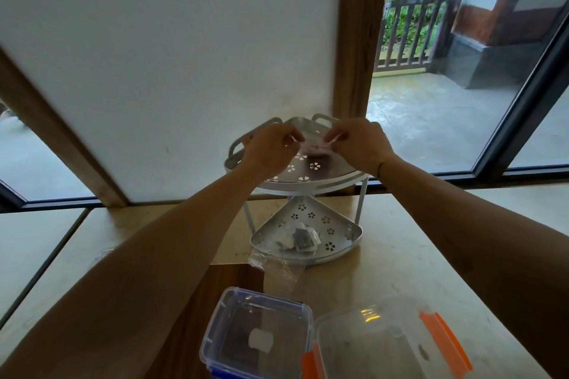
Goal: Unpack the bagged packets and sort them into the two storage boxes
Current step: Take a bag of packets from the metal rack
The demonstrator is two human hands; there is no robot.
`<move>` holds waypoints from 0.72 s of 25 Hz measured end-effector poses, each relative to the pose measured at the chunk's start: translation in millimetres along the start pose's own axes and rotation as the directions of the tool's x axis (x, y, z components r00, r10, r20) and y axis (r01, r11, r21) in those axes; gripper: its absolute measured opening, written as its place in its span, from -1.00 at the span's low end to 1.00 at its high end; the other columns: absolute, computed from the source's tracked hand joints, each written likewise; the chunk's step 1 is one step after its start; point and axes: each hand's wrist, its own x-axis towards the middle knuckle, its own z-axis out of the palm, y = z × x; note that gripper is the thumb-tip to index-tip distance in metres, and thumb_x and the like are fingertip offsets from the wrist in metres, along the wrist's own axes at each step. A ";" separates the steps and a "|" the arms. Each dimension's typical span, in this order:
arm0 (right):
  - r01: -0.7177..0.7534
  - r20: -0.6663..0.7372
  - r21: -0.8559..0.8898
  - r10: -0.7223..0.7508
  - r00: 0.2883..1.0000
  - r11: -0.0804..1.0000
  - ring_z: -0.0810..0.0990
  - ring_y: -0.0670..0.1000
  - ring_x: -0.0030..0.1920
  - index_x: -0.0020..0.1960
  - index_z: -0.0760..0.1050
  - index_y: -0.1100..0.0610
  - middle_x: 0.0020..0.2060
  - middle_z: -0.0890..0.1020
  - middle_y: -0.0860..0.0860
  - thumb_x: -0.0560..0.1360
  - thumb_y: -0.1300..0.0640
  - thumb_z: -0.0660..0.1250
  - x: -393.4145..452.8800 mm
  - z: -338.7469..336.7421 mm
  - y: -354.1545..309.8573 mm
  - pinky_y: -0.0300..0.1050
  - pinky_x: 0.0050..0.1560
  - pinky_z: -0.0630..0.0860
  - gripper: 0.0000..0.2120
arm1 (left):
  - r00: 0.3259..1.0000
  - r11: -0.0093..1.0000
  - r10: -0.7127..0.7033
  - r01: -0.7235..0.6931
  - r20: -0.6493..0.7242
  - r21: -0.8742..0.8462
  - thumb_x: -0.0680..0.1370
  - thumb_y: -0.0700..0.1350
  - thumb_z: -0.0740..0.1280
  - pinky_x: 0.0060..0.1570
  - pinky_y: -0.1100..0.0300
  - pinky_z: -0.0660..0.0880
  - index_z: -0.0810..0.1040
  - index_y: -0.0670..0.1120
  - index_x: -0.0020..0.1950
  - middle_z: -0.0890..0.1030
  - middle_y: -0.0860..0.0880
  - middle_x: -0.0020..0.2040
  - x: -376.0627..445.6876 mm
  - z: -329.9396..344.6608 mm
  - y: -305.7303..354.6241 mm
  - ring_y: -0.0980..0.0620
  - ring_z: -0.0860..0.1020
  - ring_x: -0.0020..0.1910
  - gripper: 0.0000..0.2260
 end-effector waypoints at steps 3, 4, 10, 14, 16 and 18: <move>0.070 -0.078 0.067 -0.065 0.995 0.995 0.54 -0.09 -0.08 0.05 0.65 0.10 0.04 0.69 0.04 0.54 0.22 0.32 -11.5 -16.5 -12.5 -0.19 0.12 0.49 -0.83 | 0.988 0.999 0.035 -0.032 -0.153 0.019 0.58 -0.07 0.31 0.17 -0.04 0.46 0.65 0.00 0.06 0.62 0.02 0.02 -10.7 -17.4 12.0 0.03 0.56 -0.01 -0.86; 0.093 -0.096 0.087 -0.084 0.992 0.992 0.54 -0.09 -0.07 0.05 0.65 0.11 0.05 0.69 0.04 0.54 0.22 0.31 -16.8 -22.7 -17.9 -0.21 0.11 0.48 -0.84 | 0.982 0.999 0.048 -0.048 -0.182 0.004 0.59 -0.08 0.31 0.15 -0.03 0.48 0.65 -0.02 0.06 0.62 -0.02 0.03 -15.7 -25.0 16.9 0.03 0.55 -0.02 -0.86; 0.244 -0.125 0.131 -0.228 0.966 0.961 0.54 -0.14 -0.11 0.13 0.62 0.14 0.03 0.68 0.01 0.53 0.11 0.36 -74.5 -55.5 -55.2 -0.37 -0.02 0.47 -0.79 | 0.958 0.998 0.039 -0.051 -0.285 -0.034 0.60 -0.14 0.30 -0.12 0.47 0.31 0.63 -0.09 0.06 0.61 -0.05 0.02 -76.2 -74.0 45.5 0.12 0.49 -0.10 -0.87; 0.305 -0.172 0.059 -0.291 0.941 0.951 0.53 -0.17 -0.18 0.11 0.63 0.14 -0.02 0.67 0.00 0.44 0.07 0.46 -128.6 -57.1 -77.9 -0.45 -0.17 0.38 -0.72 | 0.965 0.992 0.029 -0.059 -0.260 -0.109 0.60 -0.13 0.30 0.01 0.29 0.42 0.63 -0.13 0.08 0.64 -0.06 0.03 -132.5 -96.5 56.1 0.08 0.52 -0.05 -0.85; 0.338 -0.191 0.019 -0.329 0.925 0.941 0.54 -0.16 -0.19 0.06 0.65 0.12 -0.04 0.68 0.01 0.45 0.07 0.44 -156.6 -48.3 -85.5 -0.35 -0.13 0.49 -0.78 | 0.973 0.985 0.000 -0.040 -0.232 -0.169 0.59 -0.14 0.31 0.02 0.25 0.44 0.63 -0.14 0.08 0.63 -0.02 -0.01 -164.8 -101.5 56.0 0.06 0.54 -0.05 -0.85; 0.350 -0.184 0.032 -0.338 0.923 0.936 0.57 -0.14 -0.19 0.02 0.66 0.10 -0.07 0.69 0.00 0.47 0.06 0.42 -184.7 -34.9 -90.9 -0.23 -0.05 0.57 -0.83 | 0.981 0.976 -0.026 -0.017 -0.195 -0.219 0.59 -0.15 0.32 -0.01 0.27 0.43 0.64 -0.13 0.07 0.61 0.03 -0.06 -199.1 -105.0 48.5 0.09 0.53 -0.09 -0.86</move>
